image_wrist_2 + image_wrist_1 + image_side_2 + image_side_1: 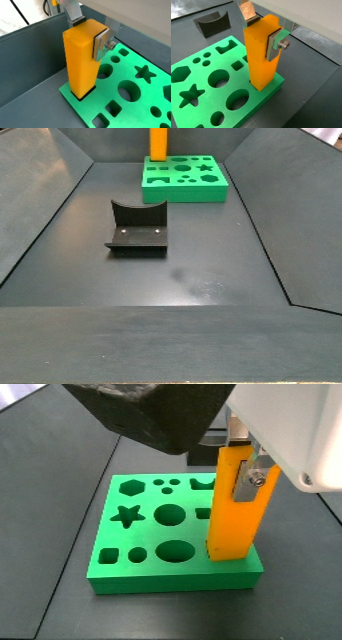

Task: Pick up the rectangle object. Move up. Place the rectangle object on the fixture. Regrasp the rectangle object. Move to above the board. Insert the rectangle object.
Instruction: Insert the rectangle object.

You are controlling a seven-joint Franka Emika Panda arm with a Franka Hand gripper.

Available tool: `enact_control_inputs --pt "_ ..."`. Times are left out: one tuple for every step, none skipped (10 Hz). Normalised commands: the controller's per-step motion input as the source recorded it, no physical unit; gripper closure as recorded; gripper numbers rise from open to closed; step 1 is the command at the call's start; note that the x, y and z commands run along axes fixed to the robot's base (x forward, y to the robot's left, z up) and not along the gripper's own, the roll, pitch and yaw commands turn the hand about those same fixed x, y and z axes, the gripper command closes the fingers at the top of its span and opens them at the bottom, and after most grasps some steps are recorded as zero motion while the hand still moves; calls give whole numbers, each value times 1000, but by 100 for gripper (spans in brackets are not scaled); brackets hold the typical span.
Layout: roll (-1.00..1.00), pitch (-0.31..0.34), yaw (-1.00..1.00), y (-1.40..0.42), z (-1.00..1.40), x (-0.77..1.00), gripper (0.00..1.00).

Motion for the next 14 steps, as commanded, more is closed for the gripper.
enact_control_inputs --pt "70 40 174 0 -89 29 100" --pt "49 31 66 -3 -54 89 100" --pt "44 26 0 0 -43 203 100" --pt "69 40 0 0 -29 240 100" --pt "89 56 0 0 -31 226 100" --pt "73 46 -60 0 -3 134 100" --pt "70 43 -143 -6 0 29 100" --pt "50 36 -240 0 0 0 100" --pt "0 19 -206 0 0 -9 100" --pt "0 0 -197 17 0 -69 100" --pt "0 0 -200 17 0 -66 100" --pt "0 0 -186 43 0 -89 100" --pt "0 0 -149 77 0 -137 100" --pt "0 0 -100 97 0 -169 100"
